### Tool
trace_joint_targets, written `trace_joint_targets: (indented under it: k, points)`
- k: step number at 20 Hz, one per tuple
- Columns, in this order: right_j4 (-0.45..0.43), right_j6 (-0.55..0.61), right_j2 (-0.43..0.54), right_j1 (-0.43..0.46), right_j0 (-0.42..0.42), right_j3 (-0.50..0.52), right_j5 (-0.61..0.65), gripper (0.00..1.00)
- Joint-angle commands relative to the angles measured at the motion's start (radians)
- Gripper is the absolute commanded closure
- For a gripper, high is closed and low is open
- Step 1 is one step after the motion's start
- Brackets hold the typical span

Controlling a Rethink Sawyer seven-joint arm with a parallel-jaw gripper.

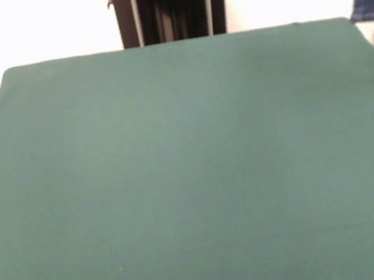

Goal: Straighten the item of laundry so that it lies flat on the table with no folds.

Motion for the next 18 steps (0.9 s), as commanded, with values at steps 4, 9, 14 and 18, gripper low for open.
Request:
trace_joint_targets:
  k: [4,9,14,18]
  points:
    - [0.198,0.518,0.057,0.162,0.05,-0.154,0.084,1.0]
    - [0.243,0.581,0.059,0.218,0.088,-0.19,0.0,1.0]
    - [0.225,0.497,0.031,0.226,0.126,-0.064,-0.171,1.0]
    - [0.298,0.615,0.01,0.264,0.175,-0.028,-0.284,1.0]
